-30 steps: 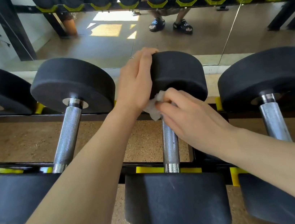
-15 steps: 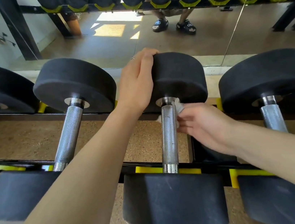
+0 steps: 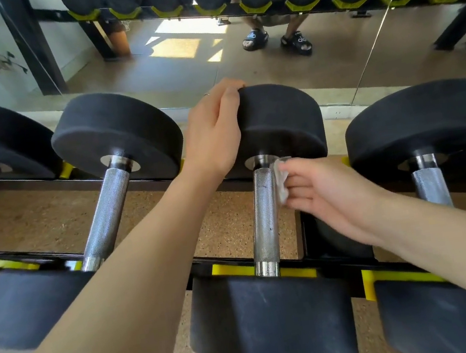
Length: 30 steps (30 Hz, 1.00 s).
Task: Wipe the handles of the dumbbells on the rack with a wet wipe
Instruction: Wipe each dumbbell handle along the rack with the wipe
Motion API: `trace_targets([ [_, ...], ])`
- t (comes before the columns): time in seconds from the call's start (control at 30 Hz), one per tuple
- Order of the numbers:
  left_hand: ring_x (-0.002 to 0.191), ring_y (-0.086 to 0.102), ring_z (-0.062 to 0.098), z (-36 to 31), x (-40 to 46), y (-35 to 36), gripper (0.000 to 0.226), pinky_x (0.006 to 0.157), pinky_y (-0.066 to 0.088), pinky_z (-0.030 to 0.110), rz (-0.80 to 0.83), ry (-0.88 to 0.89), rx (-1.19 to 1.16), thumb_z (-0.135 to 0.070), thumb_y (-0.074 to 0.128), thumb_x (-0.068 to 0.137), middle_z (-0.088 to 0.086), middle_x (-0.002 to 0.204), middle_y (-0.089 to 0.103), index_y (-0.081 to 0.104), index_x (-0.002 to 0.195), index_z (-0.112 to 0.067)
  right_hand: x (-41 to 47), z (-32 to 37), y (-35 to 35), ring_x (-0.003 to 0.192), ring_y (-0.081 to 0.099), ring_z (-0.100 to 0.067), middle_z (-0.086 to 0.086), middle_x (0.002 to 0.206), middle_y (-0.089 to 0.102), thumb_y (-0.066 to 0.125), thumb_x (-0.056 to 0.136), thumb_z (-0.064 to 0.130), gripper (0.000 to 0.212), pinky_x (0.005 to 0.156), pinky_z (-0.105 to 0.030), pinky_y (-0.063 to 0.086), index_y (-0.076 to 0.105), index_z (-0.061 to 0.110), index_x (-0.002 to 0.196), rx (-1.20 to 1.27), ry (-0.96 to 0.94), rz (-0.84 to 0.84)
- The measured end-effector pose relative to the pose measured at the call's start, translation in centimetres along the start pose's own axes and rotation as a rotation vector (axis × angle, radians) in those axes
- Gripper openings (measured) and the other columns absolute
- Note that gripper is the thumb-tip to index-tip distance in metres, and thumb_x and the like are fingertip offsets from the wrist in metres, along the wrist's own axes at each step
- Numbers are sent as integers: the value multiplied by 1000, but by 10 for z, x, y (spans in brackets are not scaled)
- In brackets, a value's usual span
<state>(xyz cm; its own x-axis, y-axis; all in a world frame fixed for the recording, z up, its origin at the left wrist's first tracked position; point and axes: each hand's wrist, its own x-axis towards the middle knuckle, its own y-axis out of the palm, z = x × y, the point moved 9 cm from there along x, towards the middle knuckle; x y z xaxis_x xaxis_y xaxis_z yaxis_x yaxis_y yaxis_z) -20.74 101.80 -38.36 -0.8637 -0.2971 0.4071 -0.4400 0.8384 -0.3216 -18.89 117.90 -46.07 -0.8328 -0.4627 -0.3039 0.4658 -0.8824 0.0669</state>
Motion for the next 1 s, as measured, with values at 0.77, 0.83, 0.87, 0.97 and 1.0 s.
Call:
trace_targets([
  [0.77, 94, 59, 19, 1, 0, 2, 42, 86, 48, 43, 9, -6, -5, -32, 27, 102, 8, 97, 65, 66, 98, -16, -48, 24, 66, 89, 62, 0, 21, 90, 67, 56, 97, 27, 22, 72, -19, 47, 70, 44, 102, -926, -468, 473],
  [0.83, 94, 60, 16, 2, -1, 1, 40, 85, 48, 37, 6, -16, -17, -33, 27, 102, 5, 97, 66, 65, 97, -22, -52, 14, 77, 79, 60, -1, 15, 79, 63, 54, 98, 33, 22, 66, -20, 42, 68, 40, 83, -1014, -445, 552],
  [0.87, 94, 60, 15, 2, -1, 2, 39, 84, 48, 34, 6, -18, -19, -33, 27, 102, 4, 97, 66, 65, 98, -25, -52, 8, 78, 68, 55, -3, 9, 69, 57, 52, 99, 38, 31, 61, -19, 37, 64, 29, 71, -1061, -416, 572],
  [0.97, 94, 60, 15, 0, -1, 2, 39, 83, 47, 34, 10, -12, -21, -33, 27, 102, 4, 97, 66, 65, 97, -25, -51, -6, 64, 50, 39, -8, 0, 55, 39, 44, 96, 57, 58, 55, -31, 33, 48, 12, 60, -1064, -202, 572],
  [1.0, 94, 60, 16, -1, -1, 2, 39, 83, 47, 35, 11, -8, -21, -32, 27, 103, 4, 96, 66, 65, 97, -25, -50, -8, 60, 51, 38, -10, 0, 56, 37, 44, 96, 58, 60, 56, -35, 33, 46, 10, 60, -1063, -163, 576],
])
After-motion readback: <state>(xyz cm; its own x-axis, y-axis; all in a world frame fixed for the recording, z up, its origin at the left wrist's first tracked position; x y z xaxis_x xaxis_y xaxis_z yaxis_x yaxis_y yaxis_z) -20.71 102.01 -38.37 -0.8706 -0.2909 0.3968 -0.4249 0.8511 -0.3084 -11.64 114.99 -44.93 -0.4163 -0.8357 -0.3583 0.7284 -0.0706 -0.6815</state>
